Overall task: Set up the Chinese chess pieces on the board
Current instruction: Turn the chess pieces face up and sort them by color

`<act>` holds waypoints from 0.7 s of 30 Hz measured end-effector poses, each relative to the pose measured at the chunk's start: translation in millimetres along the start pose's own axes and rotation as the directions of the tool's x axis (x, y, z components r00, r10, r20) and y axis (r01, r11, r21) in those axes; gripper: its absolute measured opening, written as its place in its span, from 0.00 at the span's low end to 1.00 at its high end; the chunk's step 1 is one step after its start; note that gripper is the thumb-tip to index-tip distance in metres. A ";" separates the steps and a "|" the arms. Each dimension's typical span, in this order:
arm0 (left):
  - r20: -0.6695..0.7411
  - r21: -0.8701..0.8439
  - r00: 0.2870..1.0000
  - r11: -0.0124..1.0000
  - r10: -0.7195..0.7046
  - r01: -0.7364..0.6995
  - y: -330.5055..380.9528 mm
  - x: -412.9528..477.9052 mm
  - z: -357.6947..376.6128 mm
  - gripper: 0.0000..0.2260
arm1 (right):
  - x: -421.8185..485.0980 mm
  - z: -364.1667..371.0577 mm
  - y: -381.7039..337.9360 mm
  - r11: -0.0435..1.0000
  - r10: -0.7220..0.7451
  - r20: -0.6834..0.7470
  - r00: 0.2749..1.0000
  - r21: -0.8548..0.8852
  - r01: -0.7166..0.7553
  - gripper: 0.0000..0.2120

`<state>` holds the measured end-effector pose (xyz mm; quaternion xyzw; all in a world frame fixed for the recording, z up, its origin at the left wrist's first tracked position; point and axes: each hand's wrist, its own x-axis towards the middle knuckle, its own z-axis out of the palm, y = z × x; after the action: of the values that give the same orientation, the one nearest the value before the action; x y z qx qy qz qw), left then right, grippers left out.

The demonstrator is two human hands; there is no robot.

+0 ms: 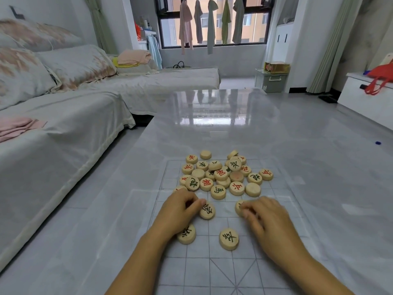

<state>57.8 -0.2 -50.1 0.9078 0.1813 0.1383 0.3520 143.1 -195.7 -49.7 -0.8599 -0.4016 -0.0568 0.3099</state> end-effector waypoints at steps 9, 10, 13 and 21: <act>-0.377 0.019 0.919 0.991 -0.117 0.134 -16.2 5.3 -9.4 0.04 | 58.3 -12.5 41.8 0.982 0.106 0.202 0.974 -0.175 -0.071 0.18; -0.398 0.015 0.903 0.983 -0.160 0.181 -19.7 6.0 -11.8 0.07 | 58.9 -12.5 43.2 0.979 0.106 0.194 0.975 -0.190 -0.068 0.17; -0.351 -0.026 0.909 0.973 -0.224 0.230 -25.3 7.8 -12.1 0.14 | 54.8 -14.6 42.8 0.974 0.084 0.149 0.985 -0.219 -0.050 0.11; -0.255 0.017 0.939 0.970 -0.230 0.242 -23.6 7.4 -10.3 0.13 | 28.9 -17.3 47.6 0.954 0.265 0.081 0.961 0.119 -0.274 0.03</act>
<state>55.1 25.2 -58.1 0.8628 0.3352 0.2048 0.3183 199.7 -209.9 -49.0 -0.8861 -0.2932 0.0397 0.3568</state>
